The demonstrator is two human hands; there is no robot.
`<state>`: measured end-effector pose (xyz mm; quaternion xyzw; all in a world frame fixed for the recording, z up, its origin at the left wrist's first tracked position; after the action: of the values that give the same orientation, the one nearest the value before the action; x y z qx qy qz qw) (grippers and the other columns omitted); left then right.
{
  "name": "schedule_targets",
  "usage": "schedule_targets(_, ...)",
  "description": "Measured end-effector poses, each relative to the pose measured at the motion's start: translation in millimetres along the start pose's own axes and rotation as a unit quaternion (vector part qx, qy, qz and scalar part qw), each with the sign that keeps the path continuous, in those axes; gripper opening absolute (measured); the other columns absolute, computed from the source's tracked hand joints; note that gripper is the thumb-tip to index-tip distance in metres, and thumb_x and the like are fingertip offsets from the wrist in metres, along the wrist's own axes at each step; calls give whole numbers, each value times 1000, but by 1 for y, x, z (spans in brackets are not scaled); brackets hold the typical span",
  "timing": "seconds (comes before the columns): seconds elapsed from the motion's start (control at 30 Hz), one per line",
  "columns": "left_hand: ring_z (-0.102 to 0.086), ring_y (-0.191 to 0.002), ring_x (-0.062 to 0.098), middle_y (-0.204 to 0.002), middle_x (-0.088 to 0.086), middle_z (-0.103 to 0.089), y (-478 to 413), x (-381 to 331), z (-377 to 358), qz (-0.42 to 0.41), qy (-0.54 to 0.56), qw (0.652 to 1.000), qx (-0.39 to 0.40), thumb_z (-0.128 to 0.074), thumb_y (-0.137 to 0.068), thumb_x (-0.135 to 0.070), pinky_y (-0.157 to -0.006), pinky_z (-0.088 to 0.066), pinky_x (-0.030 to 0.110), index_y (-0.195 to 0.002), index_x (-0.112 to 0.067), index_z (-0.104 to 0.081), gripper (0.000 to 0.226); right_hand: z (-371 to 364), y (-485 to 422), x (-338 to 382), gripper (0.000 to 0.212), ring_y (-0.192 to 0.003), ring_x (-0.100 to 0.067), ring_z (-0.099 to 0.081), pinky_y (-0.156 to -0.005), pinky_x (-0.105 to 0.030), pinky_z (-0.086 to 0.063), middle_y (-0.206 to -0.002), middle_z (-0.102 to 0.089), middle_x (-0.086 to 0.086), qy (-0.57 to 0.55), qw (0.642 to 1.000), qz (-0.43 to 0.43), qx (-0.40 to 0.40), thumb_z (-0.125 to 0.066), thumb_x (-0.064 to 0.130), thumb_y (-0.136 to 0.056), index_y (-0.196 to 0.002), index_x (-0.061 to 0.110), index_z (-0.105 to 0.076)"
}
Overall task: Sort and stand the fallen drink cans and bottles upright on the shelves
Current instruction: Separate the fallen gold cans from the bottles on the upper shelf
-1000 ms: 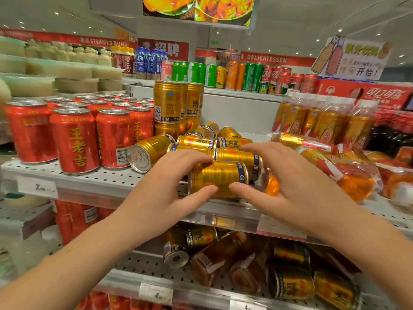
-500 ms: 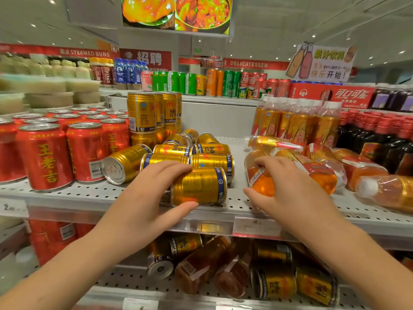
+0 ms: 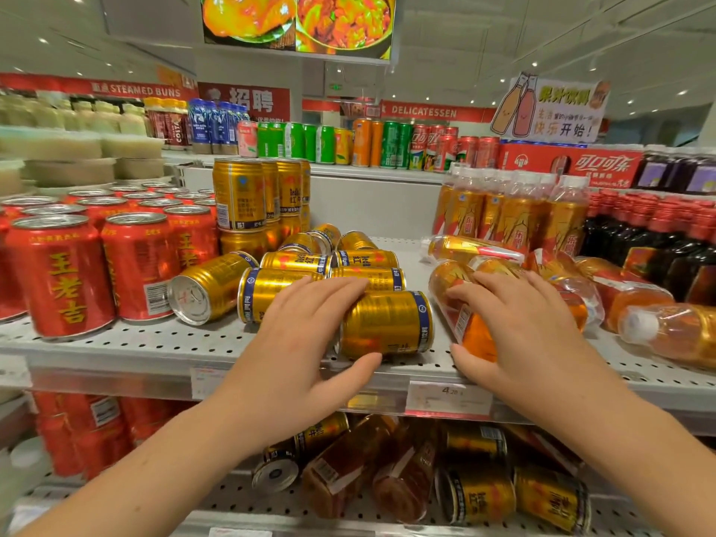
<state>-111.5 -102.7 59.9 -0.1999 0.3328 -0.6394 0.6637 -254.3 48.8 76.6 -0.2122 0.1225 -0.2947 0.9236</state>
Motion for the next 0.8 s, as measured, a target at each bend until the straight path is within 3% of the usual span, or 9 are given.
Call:
schedule_targets(0.13,-32,-146,3,-155,-17,-40,2,6,3,10,31,999,-16,-61,-94,-53,-123,-27,37,-156,-27,-35,72,5,7,0,62,-138,-18,-41,-123,-44,-17,-144,-50,5,-47,998,7,-32,-54,61,-90,-143,29,-51)
schedule_targets(0.27,-35,-143,2,-151,-15,-44,5,7,4,4,24,999,-22,-61,-95,-50,-119,-32,36,-149,-24,-47,62,9,10,-7,45,-128,-18,-52,-120,-42,-22,-133,-62,3,-51,995,-13,-87,-63,38,-91,-133,22,-61)
schedule_targets(0.47,-43,-137,7,-144,-13,-50,4,9,4,6,25,999,-31,-65,-96,-41,-115,-36,43,-145,-24,-52,54,3,0,-11,43,-120,-23,-57,-118,-47,-25,-125,-66,0,-3,994,-58,-90,-69,34,-86,-126,20,-65)
schedule_targets(0.63,-42,-138,7,-146,-13,-49,5,10,2,-11,22,999,-32,-67,-96,-40,-115,-37,44,-146,-24,-51,56,-1,1,-11,48,-126,-26,-53,-120,-49,-21,-130,-62,-4,-8,994,-65,-90,-67,37,-87,-131,19,-62)
schedule_targets(0.8,-36,-144,5,-153,-10,-44,7,13,3,-5,37,998,-41,-62,-96,-45,-121,-31,33,-153,-21,-42,65,8,20,-8,52,-137,-29,-39,-121,-50,-17,-141,-50,-10,-75,987,-63,-130,-69,37,-88,-136,19,-58)
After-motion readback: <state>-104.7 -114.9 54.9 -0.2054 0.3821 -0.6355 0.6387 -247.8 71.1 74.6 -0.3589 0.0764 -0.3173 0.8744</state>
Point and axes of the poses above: each hand's wrist, its own y-axis away from the middle knuckle, its own z-axis out of the back of the hand, x = y × z, the point moved 9 cm from there along -y, towards the middle knuckle
